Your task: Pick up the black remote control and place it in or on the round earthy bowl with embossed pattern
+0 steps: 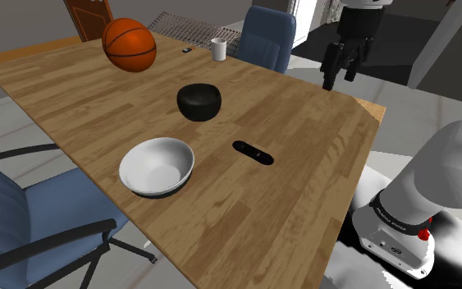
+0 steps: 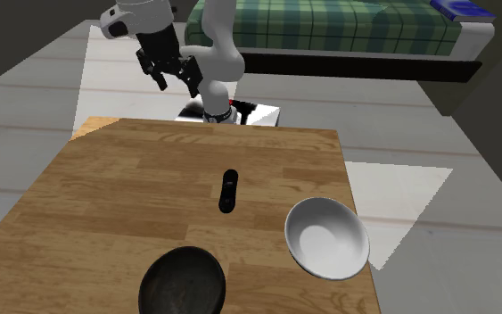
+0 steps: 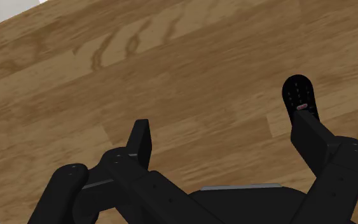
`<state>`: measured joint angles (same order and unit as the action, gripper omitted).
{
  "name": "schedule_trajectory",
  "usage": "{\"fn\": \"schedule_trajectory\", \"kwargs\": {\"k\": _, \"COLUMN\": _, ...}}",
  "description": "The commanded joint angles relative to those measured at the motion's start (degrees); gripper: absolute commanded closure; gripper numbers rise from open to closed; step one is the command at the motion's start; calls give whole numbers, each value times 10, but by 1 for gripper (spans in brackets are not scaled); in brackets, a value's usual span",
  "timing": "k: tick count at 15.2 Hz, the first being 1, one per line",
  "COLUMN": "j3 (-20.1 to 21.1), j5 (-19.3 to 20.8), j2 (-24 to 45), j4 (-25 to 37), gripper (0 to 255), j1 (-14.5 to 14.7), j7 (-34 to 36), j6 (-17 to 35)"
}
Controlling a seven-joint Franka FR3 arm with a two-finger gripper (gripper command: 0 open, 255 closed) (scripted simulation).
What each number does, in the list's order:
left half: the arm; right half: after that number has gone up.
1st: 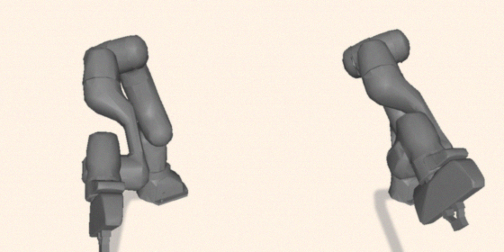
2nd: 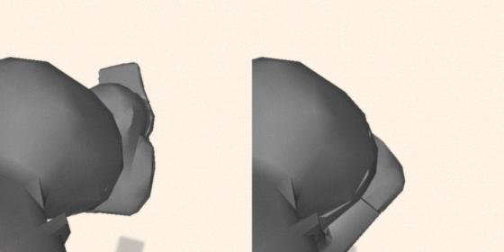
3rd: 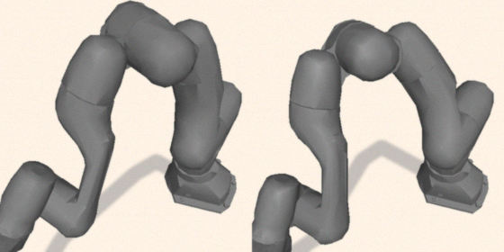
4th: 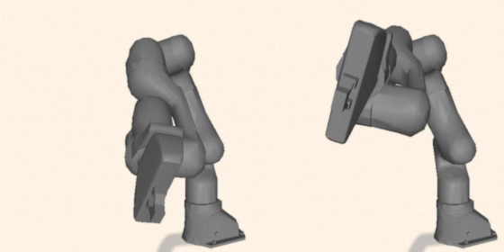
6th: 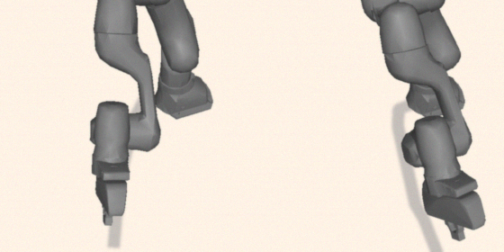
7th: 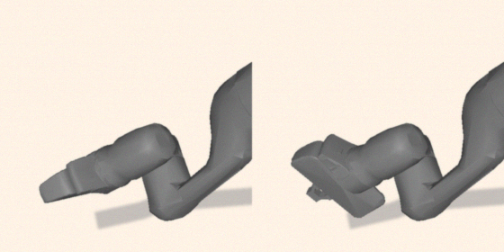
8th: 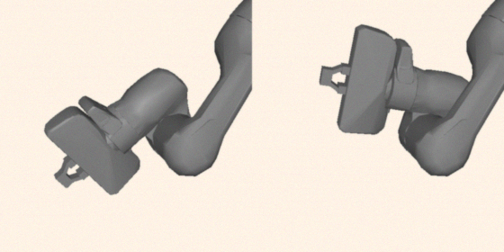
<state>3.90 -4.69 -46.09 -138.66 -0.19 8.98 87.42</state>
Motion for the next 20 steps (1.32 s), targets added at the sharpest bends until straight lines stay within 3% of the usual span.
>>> {"fn": "schedule_trajectory", "kwargs": {"k": 1, "j3": 0, "j5": 0, "j2": 0, "j4": 0, "gripper": 0, "j1": 0, "j7": 0, "j6": 0}}
{"fn": "schedule_trajectory", "kwargs": {"k": 11, "j3": 70, "j5": -37, "j2": 110, "j4": -69, "gripper": 0, "j1": 43, "j7": 4, "j6": 209}}
{"fn": "schedule_trajectory", "kwargs": {"k": 20, "j3": 137, "j5": -36, "j2": 273, "j4": -65, "gripper": 0, "j1": 68, "j7": 20, "j6": 395}}
